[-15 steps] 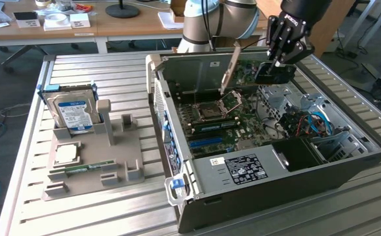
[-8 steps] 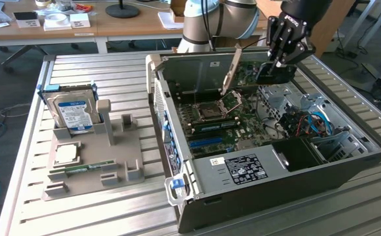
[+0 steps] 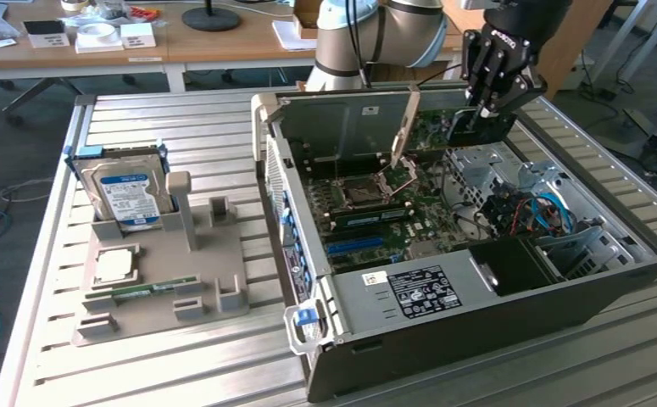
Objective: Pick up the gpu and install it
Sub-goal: 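Insert the gpu into the slot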
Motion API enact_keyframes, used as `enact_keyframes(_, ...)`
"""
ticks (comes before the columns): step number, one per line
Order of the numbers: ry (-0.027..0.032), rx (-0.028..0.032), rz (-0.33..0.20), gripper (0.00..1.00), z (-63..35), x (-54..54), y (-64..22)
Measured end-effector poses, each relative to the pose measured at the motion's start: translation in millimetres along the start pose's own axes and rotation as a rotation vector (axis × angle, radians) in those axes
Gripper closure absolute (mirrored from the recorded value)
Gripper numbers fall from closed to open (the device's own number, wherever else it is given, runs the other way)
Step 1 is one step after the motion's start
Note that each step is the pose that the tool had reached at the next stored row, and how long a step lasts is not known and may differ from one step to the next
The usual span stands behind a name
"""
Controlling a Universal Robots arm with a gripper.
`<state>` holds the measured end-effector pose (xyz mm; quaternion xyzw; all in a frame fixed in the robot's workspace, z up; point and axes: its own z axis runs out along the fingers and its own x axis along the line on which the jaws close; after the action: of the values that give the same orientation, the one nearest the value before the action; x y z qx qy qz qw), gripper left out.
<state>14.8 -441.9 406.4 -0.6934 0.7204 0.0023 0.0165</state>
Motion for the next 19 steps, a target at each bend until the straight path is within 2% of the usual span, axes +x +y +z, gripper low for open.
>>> enact_keyframes(6,0.0,0.0007,0.0,0.73,0.1,0.1,2.4)
enact_keyframes(13,0.0002,0.0032,0.0,0.73,0.4,0.7,16.5)
enact_keyframes(19,-0.0001,0.0034,0.0,0.73,0.5,0.7,17.2)
